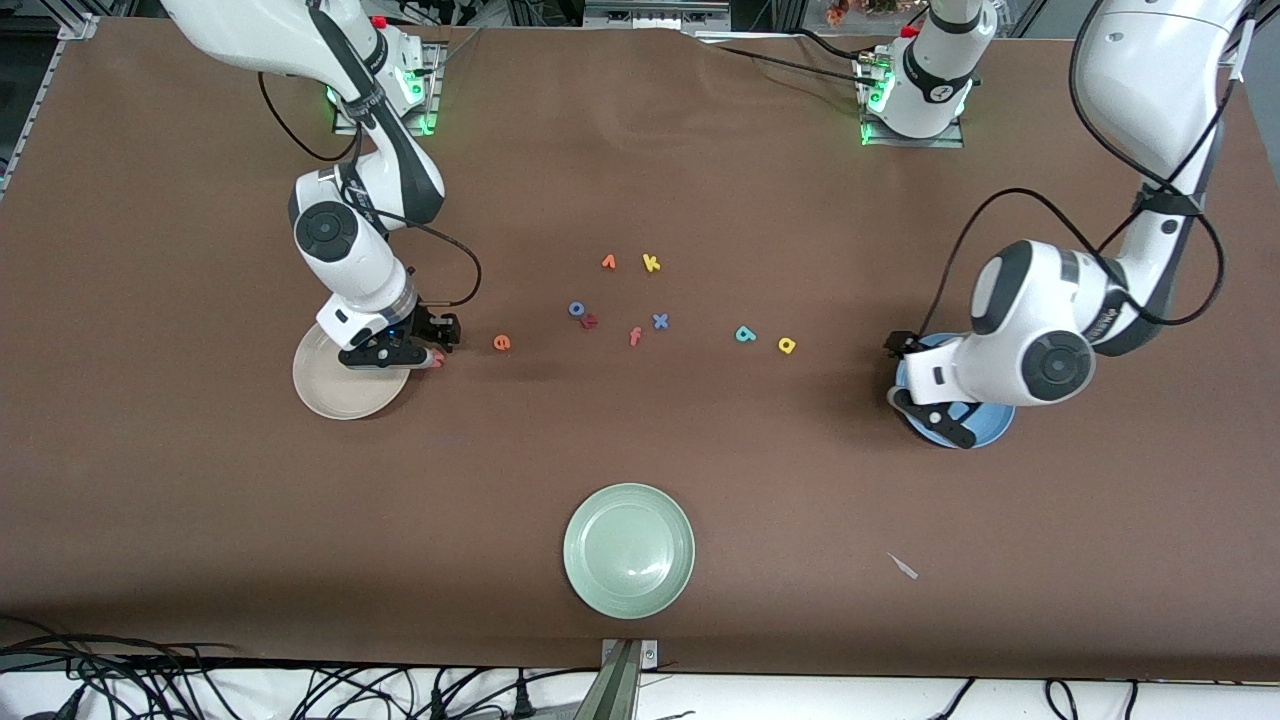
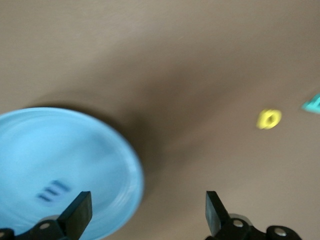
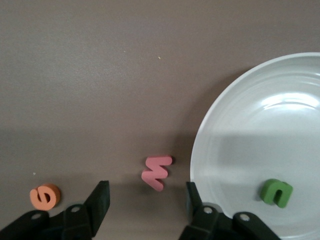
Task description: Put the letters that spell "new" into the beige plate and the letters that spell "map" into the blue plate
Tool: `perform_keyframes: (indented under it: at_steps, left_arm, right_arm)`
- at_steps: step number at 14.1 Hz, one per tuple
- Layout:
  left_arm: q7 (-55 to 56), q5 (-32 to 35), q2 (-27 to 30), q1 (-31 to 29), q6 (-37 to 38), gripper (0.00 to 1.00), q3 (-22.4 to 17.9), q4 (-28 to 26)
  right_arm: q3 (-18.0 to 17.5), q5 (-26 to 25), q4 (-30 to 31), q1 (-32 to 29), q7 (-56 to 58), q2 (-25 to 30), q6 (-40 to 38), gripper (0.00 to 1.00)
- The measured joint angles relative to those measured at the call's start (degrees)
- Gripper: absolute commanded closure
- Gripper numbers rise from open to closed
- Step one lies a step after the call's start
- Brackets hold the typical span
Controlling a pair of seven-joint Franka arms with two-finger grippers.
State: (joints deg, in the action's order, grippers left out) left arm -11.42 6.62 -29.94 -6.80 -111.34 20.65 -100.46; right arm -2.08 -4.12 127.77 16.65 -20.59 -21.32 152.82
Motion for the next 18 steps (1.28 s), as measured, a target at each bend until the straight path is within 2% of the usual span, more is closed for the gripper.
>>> perform_keyframes:
  at_steps: [2,4,7,10,14,18]
  left_arm:
    - [8.79,0.00,-0.03,1.33,-0.01,0.00,2.19,-0.44]
    - [18.25,0.00,-0.18,4.45,-0.86,0.00,2.59,-1.23]
    - [31.35,0.00,-0.75,9.24,-9.32,0.00,2.62,-4.97]
    - [37.40,0.43,-1.60,10.21,-17.54,0.02,2.57,-9.91]
    - [49.42,10.70,-2.28,12.20,-20.21,0.07,2.66,-11.57]
    - [52.71,11.55,-3.36,12.84,-22.98,0.13,2.52,-12.32]
  right_arm:
    - [0.00,0.00,-0.03,0.03,0.00,-1.27,1.97,0.34]
    - [0.00,0.00,-0.11,0.03,0.00,-1.76,2.43,0.35]
    - [0.00,0.00,-0.19,0.03,0.00,-1.88,2.75,0.38]
    - [0.01,0.00,-0.18,0.03,0.00,-2.75,4.10,0.38]
    - [0.10,0.00,-0.12,0.02,0.00,-4.19,5.67,0.39]
    - [0.11,0.00,0.09,0.02,0.00,-4.39,6.41,0.58]
